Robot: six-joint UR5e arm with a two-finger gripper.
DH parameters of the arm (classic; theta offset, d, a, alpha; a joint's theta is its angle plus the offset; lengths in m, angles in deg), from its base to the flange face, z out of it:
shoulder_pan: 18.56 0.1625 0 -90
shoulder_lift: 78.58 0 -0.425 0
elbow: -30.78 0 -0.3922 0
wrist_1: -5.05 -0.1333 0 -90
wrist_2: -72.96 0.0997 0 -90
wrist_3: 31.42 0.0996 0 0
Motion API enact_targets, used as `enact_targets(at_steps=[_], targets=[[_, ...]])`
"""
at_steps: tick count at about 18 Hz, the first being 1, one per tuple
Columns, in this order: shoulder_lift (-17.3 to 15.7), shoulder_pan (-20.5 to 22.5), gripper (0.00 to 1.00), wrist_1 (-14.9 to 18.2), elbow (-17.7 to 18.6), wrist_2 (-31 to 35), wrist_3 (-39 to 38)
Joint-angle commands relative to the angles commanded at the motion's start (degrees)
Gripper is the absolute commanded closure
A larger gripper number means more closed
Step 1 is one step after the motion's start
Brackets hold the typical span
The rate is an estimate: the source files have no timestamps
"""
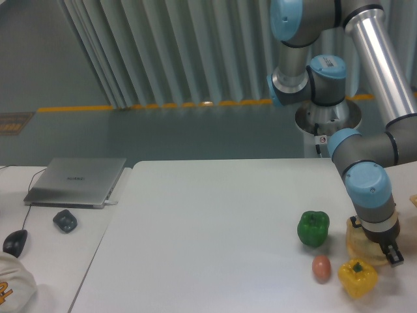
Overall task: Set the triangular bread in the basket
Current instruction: 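Lift the gripped bread slice up off the table, then carry the bread slice past the red pepper away from the table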
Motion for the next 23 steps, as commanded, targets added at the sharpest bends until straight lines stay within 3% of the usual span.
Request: enact_targets(at_steps=[9,13,17,19,23], targets=[[-3.0,1.4,0.81,4.0,-1.4,-2.0,0.0],[-5.8,4.5,0.81,8.3,-2.7,-5.8,0.5],[-7.4,6.1,0.81,8.4,-4.2,-8.5,0.4],[-7.8,7.8,0.81,8.4,-4.9,-13.2,0.5],[-9.2,10.6,0.81,6.5,-6.3,-14.0,0.7]])
